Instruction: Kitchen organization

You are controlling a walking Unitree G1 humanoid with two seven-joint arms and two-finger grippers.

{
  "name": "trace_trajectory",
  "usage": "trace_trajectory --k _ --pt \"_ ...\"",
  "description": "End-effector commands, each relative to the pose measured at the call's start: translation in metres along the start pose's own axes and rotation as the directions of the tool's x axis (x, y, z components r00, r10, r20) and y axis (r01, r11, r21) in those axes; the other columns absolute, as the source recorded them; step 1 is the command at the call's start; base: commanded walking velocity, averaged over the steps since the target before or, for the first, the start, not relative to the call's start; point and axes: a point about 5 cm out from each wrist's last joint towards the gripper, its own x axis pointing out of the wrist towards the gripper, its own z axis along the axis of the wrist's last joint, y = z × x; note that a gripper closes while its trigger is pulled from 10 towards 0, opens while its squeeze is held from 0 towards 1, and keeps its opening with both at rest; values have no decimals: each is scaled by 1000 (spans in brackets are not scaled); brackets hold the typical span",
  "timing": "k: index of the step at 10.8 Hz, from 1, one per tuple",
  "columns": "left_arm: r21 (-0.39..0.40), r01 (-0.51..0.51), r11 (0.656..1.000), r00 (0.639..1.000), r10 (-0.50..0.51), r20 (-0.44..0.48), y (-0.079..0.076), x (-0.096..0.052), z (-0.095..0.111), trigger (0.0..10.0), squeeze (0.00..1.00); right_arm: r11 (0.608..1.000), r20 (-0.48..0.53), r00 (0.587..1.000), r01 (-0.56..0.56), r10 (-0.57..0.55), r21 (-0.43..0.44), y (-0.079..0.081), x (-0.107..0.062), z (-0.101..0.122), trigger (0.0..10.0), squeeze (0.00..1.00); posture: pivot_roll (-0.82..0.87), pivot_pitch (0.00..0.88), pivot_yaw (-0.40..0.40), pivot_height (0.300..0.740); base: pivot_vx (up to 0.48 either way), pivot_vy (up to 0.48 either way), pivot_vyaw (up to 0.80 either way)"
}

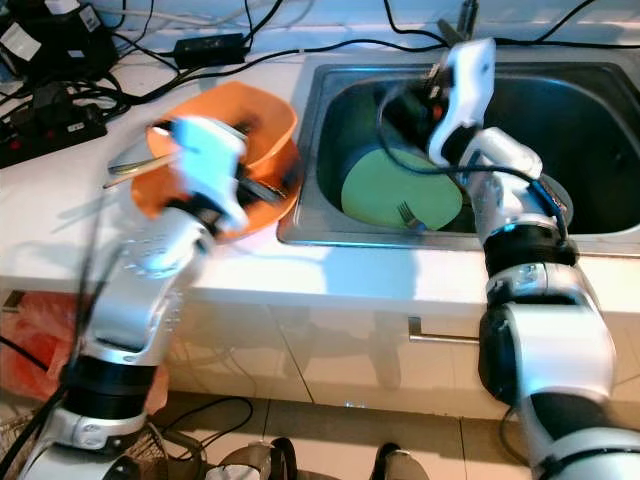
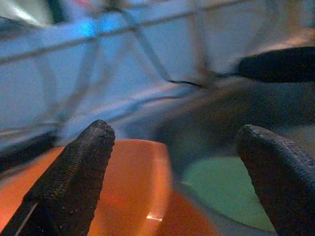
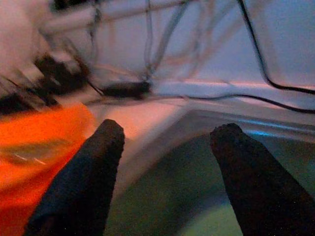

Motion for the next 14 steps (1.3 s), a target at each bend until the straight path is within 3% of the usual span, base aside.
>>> trace_trajectory --k 1,3,4,5,6,7,10,11,14 --pt "34 -68 997 998 68 13 11 -4 -1 10000 0 998 19 999 -31 30 46 6 0 3 10000 1000 49 142 97 740 0 0 0" --pt "116 -236 965 971 232 54 32 -19 -2 10000 0 982 2 987 -163 163 94 40 -13 -8 10000 1000 55 141 95 740 0 0 0" --pt "179 -379 908 925 371 77 49 -30 -5 10000 0 975 -8 981 -190 192 118 51 -23 -15 10000 1000 60 138 93 740 0 0 0" --pt "184 -472 862 881 471 56 61 -38 -11 10000 0 976 -22 985 -167 172 137 52 -28 -20 10000 1000 59 135 91 740 0 0 0" --pt "182 -490 852 870 490 52 64 -39 -12 10000 0 977 -29 986 -160 165 142 53 -30 -21 10000 1000 59 135 91 740 0 0 0" --pt "181 -532 828 845 531 54 70 -42 -13 10000 0 974 -44 986 -154 163 165 59 -39 -23 10000 0 58 132 89 740 0 0 0" --pt "85 -577 812 813 581 -28 74 -46 -24 10000 0 951 -73 958 -265 279 161 75 -45 -23 10000 0 58 131 89 740 0 0 0" --pt "11 -589 808 806 588 -70 73 -46 -28 10000 0 934 -111 934 -321 339 155 82 -51 -25 10000 0 58 131 89 740 0 0 0" --pt "-156 -595 789 802 570 -176 60 -51 -41 10000 0 927 -138 921 -343 363 148 87 -54 -28 10000 0 57 124 90 740 0 0 0"
